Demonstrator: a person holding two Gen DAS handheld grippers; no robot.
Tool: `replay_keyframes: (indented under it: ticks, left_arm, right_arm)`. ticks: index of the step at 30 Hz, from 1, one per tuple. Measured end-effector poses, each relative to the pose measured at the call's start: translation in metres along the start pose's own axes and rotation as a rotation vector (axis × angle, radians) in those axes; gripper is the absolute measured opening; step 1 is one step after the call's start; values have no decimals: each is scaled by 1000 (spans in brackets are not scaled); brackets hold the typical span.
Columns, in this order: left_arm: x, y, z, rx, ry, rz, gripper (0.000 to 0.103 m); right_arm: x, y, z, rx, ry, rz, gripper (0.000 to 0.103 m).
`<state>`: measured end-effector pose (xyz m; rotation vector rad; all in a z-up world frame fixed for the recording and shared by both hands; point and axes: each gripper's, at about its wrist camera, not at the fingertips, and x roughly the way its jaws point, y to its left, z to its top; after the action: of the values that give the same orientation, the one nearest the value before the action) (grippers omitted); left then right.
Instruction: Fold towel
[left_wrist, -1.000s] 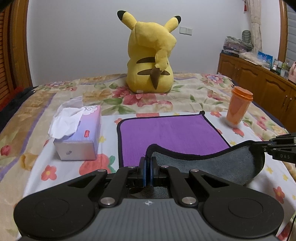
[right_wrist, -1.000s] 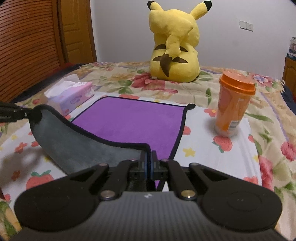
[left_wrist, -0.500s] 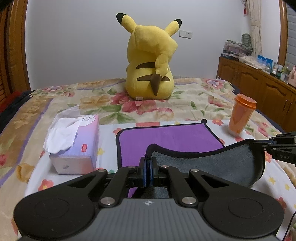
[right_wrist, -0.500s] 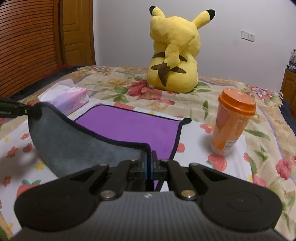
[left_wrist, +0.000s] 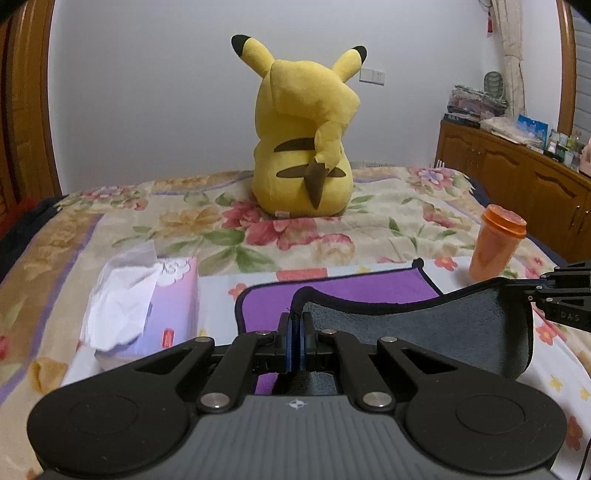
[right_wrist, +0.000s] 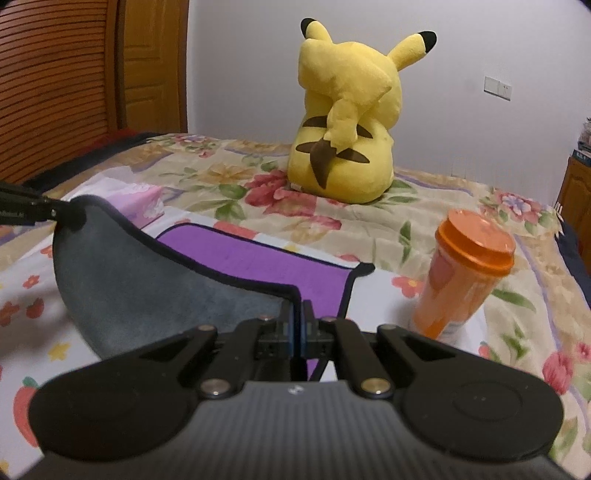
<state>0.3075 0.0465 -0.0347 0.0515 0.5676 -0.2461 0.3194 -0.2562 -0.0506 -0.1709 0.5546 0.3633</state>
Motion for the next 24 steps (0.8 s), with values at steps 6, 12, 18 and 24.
replay_keyframes:
  ticks: [6,12,18,24]
  left_arm:
    - [13,-1,18,45,-18,8,7]
    - [25,2,32,52,-31,18,7]
    - [35,3,42,74,-33,26,7]
    - [46,3,48,81,-44,35,7]
  right_arm:
    - [13,-4,12,-19,-8,-17,4]
    - [25,-9,25,-28,-32,-34,4]
    - [35,-18,34,21,-59,-41,4]
    - [50,-20,36,20,-63,-49,4]
